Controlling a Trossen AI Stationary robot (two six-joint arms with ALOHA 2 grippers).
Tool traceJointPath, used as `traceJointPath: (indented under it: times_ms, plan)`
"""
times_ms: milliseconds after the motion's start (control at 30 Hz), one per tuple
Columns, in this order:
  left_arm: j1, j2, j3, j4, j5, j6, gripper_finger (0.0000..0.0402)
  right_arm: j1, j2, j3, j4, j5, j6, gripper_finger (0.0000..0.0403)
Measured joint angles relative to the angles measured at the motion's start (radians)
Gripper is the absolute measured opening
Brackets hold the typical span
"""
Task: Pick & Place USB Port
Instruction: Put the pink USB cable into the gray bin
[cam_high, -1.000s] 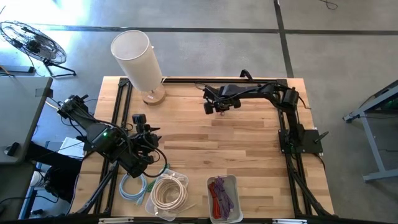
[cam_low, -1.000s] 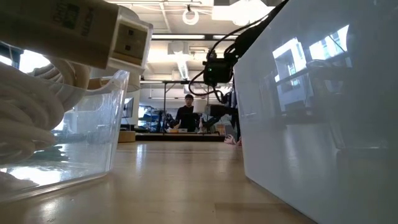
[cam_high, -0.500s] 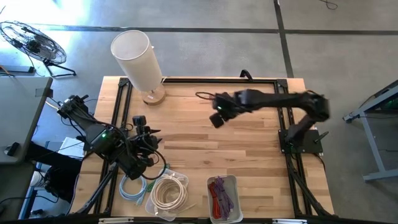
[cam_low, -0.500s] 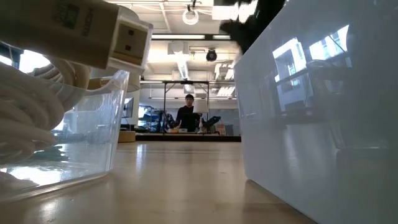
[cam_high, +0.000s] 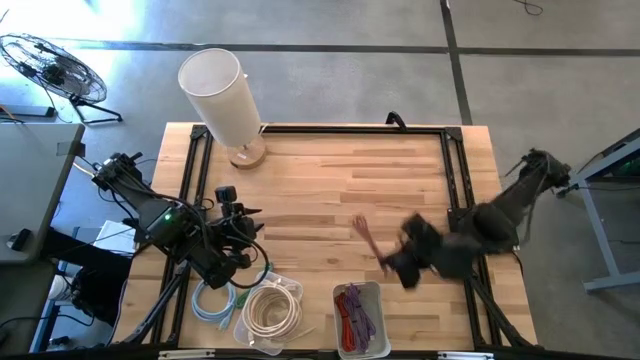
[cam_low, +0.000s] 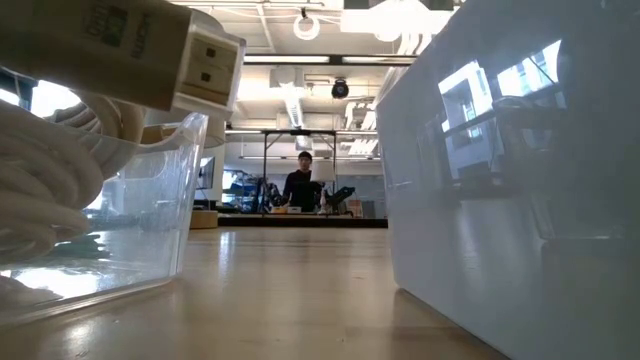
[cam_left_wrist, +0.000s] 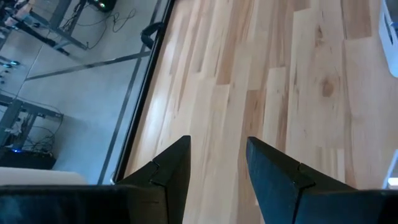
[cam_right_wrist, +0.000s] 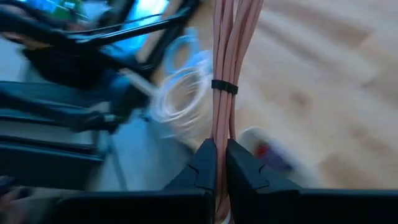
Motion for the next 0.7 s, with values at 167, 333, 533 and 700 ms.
traceJointPath:
  times_ms: [167,333,533,700]
  plan:
    - [0.000,0.000,0.000,0.041,-0.008,0.000,0.0151,0.194,0.107,0.000,0.173,0.153,0.139,0.0007]
    - [0.000,0.000,0.000,0.074,-0.013,0.002,0.0151,0.263,0.247,0.000,0.292,0.152,0.218,0.0007]
    - [0.000,0.000,0.000,0.109,-0.012,0.002,0.0151,0.272,0.353,-0.001,0.306,0.101,0.280,0.0009]
    - [0.000,0.000,0.000,0.156,-0.012,0.003,0.0151,0.283,0.353,0.001,0.348,0.131,0.277,0.0007]
